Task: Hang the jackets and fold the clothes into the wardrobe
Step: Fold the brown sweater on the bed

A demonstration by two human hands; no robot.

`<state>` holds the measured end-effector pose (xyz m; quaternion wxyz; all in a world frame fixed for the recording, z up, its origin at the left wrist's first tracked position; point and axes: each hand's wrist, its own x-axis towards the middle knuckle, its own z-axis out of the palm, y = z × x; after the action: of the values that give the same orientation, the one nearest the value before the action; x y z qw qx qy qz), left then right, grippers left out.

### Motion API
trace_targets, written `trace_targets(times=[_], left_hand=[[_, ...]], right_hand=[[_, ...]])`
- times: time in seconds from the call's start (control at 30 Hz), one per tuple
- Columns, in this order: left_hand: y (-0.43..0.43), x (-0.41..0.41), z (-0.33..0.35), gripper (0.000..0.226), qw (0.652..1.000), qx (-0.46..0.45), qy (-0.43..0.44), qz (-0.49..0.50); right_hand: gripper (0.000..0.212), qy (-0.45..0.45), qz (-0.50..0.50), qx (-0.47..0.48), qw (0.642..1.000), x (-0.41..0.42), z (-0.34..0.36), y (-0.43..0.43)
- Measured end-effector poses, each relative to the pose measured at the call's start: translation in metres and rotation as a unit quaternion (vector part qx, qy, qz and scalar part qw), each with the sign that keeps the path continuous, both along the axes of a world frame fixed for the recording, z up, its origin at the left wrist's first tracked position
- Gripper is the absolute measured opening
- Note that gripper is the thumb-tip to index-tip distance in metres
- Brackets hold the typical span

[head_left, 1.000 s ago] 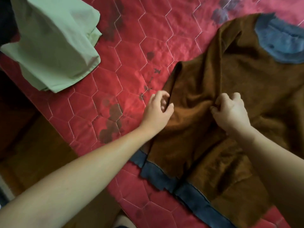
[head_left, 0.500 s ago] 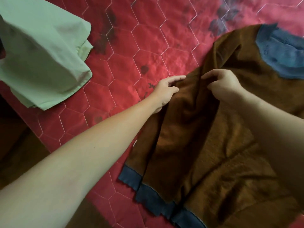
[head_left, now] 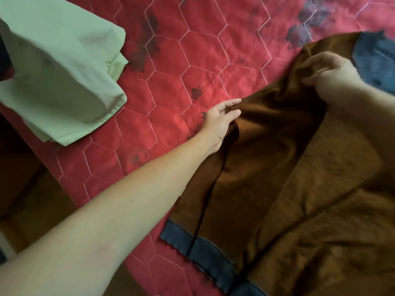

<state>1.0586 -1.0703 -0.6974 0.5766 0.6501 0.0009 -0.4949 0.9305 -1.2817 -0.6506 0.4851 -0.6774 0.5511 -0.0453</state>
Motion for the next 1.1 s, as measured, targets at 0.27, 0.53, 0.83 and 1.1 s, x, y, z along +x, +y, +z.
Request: trace_targets(times=[0.27,0.53,0.83,1.1], left_hand=[[0.002,0.001,0.0,0.033,1.0,0.008,0.0,-0.004],[0.001,0.001,0.005,0.032,1.0,0.008,0.017,0.002],[0.001,0.001,0.004,0.032,1.0,0.013,0.007,0.006],[-0.003,-0.006,-0.001,0.033,0.991,0.049,-0.121,0.013]], right_hand=[[0.071,0.064,0.052,-0.046,0.996,-0.015,0.011,-0.019],[0.05,0.094,0.006,-0.08,0.992,-0.045,-0.001,0.015],[0.065,-0.064,-0.13,0.084,0.986,-0.039,-0.007,0.0],[0.088,-0.173,-0.178,0.063,0.967,-0.046,0.0,0.025]])
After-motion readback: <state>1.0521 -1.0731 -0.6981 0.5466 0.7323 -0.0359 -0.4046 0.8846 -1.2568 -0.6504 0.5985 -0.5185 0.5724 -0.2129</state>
